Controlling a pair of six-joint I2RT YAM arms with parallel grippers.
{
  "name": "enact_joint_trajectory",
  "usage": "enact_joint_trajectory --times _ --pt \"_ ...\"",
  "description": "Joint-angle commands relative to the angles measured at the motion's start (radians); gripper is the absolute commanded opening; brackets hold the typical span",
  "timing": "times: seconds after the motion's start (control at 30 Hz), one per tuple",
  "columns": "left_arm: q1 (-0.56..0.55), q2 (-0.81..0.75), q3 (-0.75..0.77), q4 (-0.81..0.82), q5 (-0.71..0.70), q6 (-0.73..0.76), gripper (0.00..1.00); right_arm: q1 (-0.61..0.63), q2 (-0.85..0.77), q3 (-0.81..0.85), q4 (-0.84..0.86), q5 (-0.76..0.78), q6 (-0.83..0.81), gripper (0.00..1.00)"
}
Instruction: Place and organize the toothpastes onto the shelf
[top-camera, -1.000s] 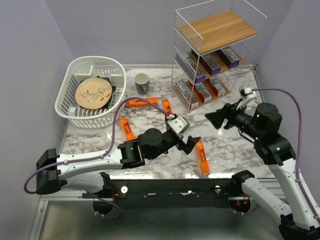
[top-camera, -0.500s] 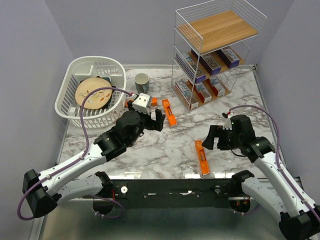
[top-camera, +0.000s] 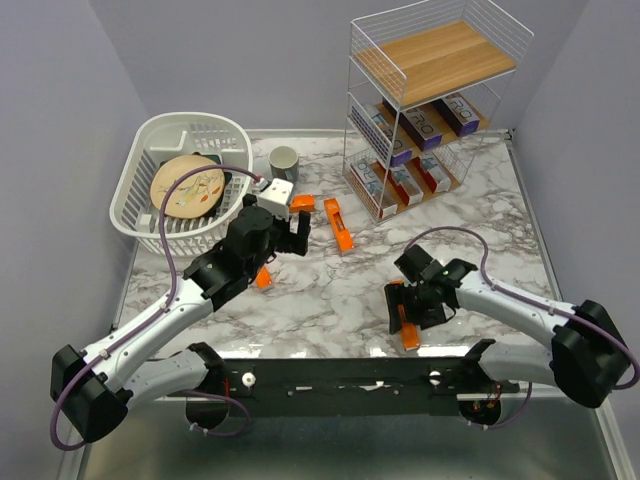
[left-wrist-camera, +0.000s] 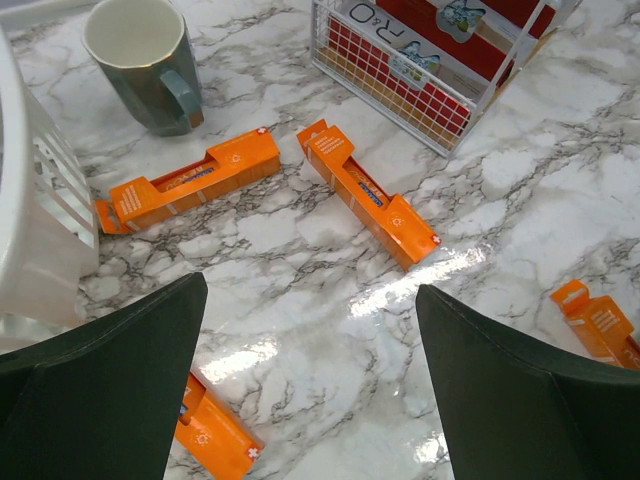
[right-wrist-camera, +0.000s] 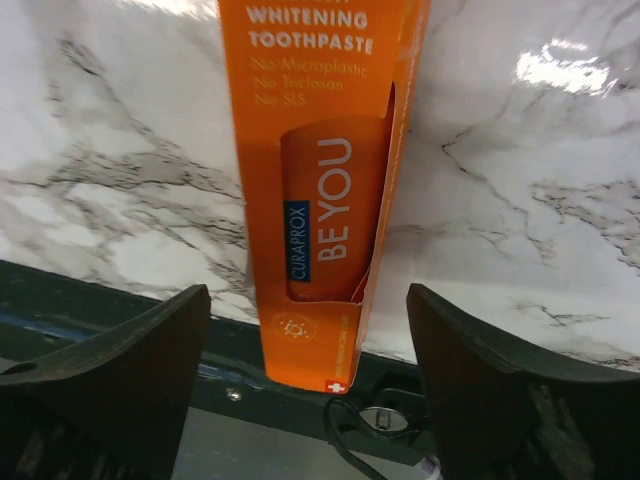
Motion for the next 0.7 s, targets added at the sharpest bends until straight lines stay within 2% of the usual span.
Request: enact_joint_trajectory --times 0.0,0.07,0.2,0.5,0.63,0.67 --pt "0.005 -0.026 -0.008 0.005 -0.067 0.097 0.99 0.076 0.089 -0.030 0.040 0.084 0.090 0.81" --pt "0.005 -0.014 -0.005 -0.007 -0.076 0.109 0.99 0.111 0.128 -0.014 0.050 0.112 0.091 0.72" --pt "0.007 0.003 0.003 -0.030 -0.099 0.131 0.99 0.179 0.192 0.047 0.083 0.166 0.082 0.62" --pt "0.036 -0.028 -0.023 0.002 -0.153 0.158 0.99 0.315 0.486 0.292 0.145 0.259 -0.041 0.57" --pt "0.063 -0.029 -0.028 0.010 -0.145 0.149 0.99 0.352 0.533 0.357 0.171 0.296 -0.050 0.58" --pt "0.070 -0.029 -0.026 0.010 -0.141 0.147 0.99 0.358 0.528 0.360 0.178 0.304 -0.045 0.62"
